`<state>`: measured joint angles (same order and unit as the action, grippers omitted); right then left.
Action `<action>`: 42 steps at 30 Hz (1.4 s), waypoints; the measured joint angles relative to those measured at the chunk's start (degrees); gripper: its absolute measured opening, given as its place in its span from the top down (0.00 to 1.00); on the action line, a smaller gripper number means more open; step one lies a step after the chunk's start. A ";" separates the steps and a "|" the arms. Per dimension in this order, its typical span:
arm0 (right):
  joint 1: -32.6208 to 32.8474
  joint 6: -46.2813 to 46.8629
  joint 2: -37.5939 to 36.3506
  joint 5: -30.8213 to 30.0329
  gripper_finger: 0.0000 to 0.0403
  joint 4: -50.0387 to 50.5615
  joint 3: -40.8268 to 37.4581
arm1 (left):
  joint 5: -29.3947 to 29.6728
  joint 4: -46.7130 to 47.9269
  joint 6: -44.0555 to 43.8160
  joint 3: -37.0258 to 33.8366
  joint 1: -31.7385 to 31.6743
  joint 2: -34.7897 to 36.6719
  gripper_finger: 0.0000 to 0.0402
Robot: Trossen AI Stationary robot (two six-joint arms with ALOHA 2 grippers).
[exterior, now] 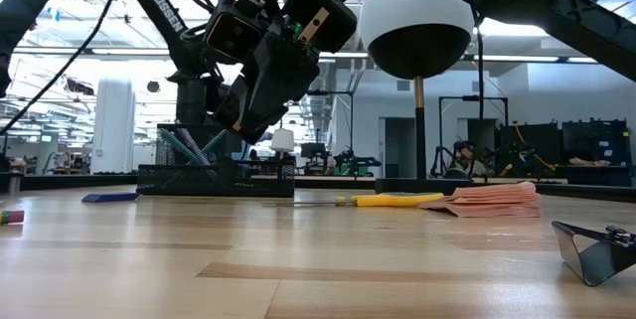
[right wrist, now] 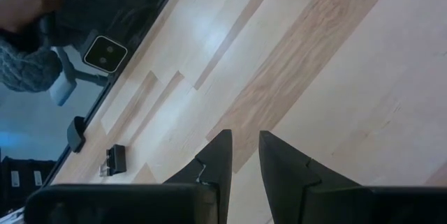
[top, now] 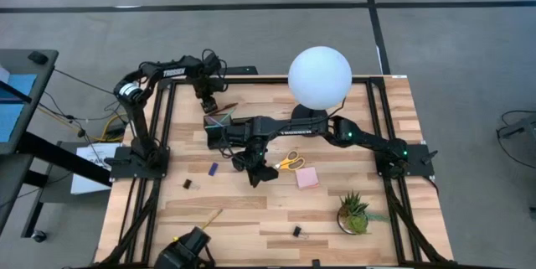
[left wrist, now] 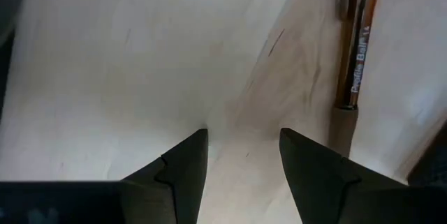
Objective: Pick and place office supplies into organizer
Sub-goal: Put the brown pen into the black desk organizer
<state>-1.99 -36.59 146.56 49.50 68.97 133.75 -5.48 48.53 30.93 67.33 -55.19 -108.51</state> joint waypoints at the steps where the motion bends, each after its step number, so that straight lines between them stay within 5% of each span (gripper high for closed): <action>1: -0.04 -0.05 0.00 0.00 0.84 0.00 0.00 | 0.54 -0.04 0.04 0.00 0.27 -0.02 0.57; 16: -0.08 -1.44 0.00 -0.03 0.84 0.07 0.00 | -3.93 4.71 0.42 0.37 1.28 1.92 0.57; 33: -0.08 -1.43 0.00 -0.04 0.84 0.58 0.00 | -1.90 1.85 -0.08 -1.11 5.48 2.34 0.57; 42: -0.10 -1.49 0.00 -0.04 0.84 1.35 0.00 | -4.35 3.20 -0.92 -1.07 5.43 2.08 0.67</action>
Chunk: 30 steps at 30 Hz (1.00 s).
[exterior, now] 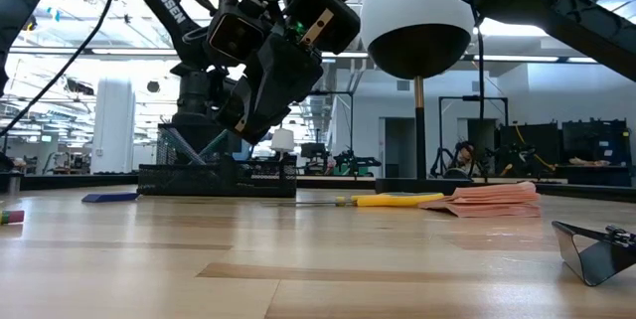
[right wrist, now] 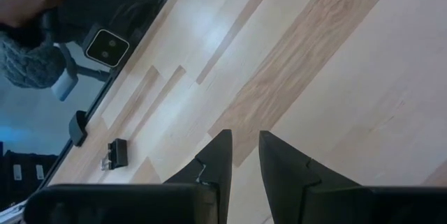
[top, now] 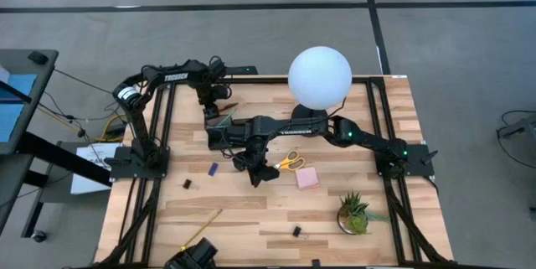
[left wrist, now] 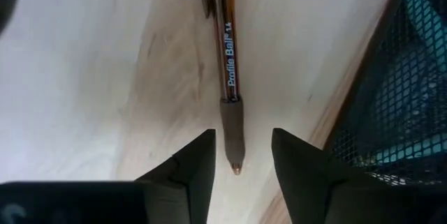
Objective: Pick and place office supplies into organizer
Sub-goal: Put the brown pen into the black desk organizer
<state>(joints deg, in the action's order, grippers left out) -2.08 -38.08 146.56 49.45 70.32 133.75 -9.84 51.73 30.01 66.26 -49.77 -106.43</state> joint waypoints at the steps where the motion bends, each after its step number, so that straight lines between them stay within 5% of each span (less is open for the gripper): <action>1: -0.04 -0.04 0.00 0.01 0.84 -0.01 0.00 | -1.22 0.72 0.00 0.19 -0.03 -0.14 0.68; 30: -0.70 -0.99 0.00 0.02 0.84 1.24 0.00 | -0.21 1.05 6.36 5.02 -5.16 -0.21 0.63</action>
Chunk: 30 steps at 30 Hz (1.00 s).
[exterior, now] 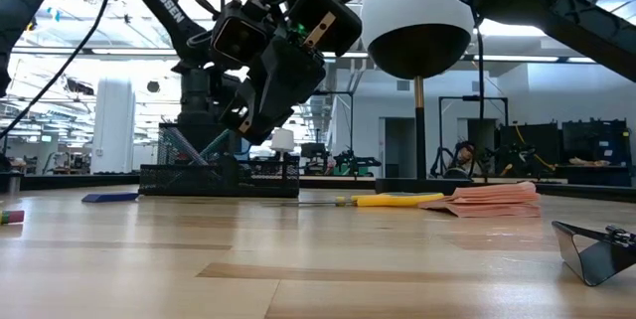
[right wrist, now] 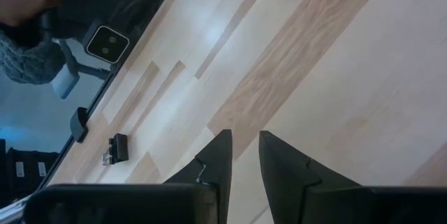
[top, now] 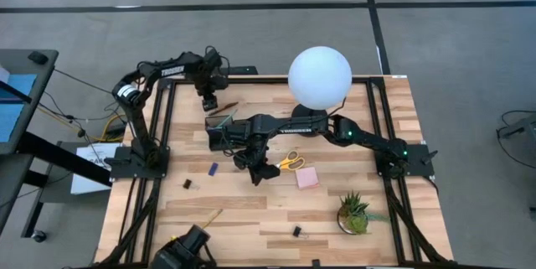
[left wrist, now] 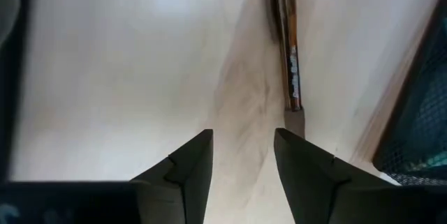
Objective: Pick and place office supplies into organizer
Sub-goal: Put the brown pen into the black desk organizer
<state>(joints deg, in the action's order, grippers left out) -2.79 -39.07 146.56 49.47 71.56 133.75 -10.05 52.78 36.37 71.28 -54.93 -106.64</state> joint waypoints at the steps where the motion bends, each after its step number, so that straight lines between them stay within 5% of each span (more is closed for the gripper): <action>1: 0.00 0.00 0.00 -0.02 0.84 0.02 0.00 | 0.00 0.84 0.02 0.81 -0.09 0.06 0.63; 11: -0.37 -0.25 0.00 -0.02 0.84 0.01 0.00 | 7.37 7.42 0.53 -0.08 -0.05 0.21 0.67; 30: -0.42 -1.49 0.00 -0.02 0.84 0.22 0.00 | 2.52 -1.83 1.51 -5.26 5.17 0.38 0.68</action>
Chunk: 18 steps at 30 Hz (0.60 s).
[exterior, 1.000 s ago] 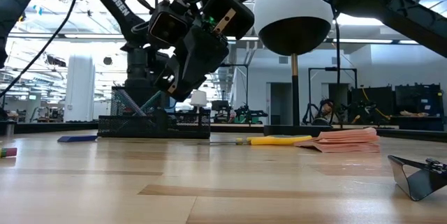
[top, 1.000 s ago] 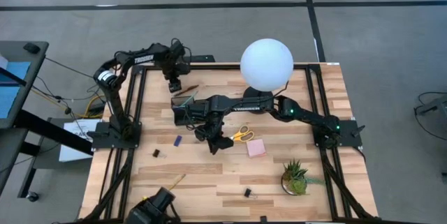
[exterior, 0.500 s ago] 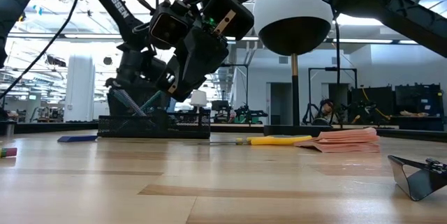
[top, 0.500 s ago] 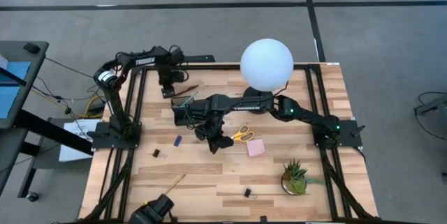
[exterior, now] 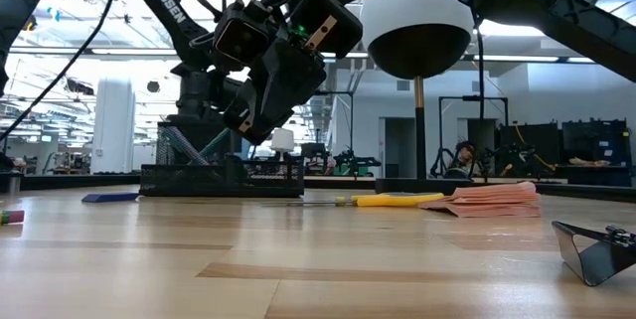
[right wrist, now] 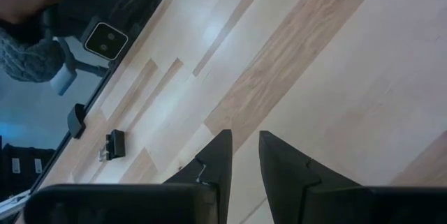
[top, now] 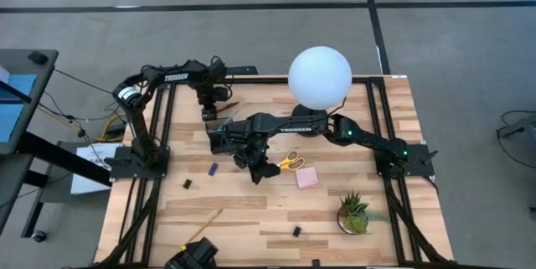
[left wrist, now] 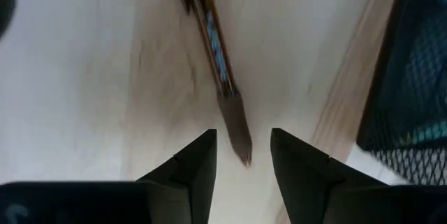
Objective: Pick and place office supplies into organizer
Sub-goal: Put the brown pen into the black desk organizer
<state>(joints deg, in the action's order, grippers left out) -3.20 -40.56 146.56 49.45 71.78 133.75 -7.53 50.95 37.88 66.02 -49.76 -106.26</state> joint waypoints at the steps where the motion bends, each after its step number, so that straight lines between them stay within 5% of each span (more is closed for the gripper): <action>1: 0.00 0.00 0.00 0.00 0.84 -0.01 0.00 | -0.68 -0.61 -0.10 0.00 -0.02 -0.02 0.68; 18: 0.00 0.00 0.00 0.02 0.84 -0.01 0.00 | 0.98 -7.19 -2.77 -0.53 0.28 -1.08 0.53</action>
<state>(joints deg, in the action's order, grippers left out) -3.20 -40.56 146.56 49.47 71.77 133.75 -6.54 43.76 35.11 65.49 -49.47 -107.33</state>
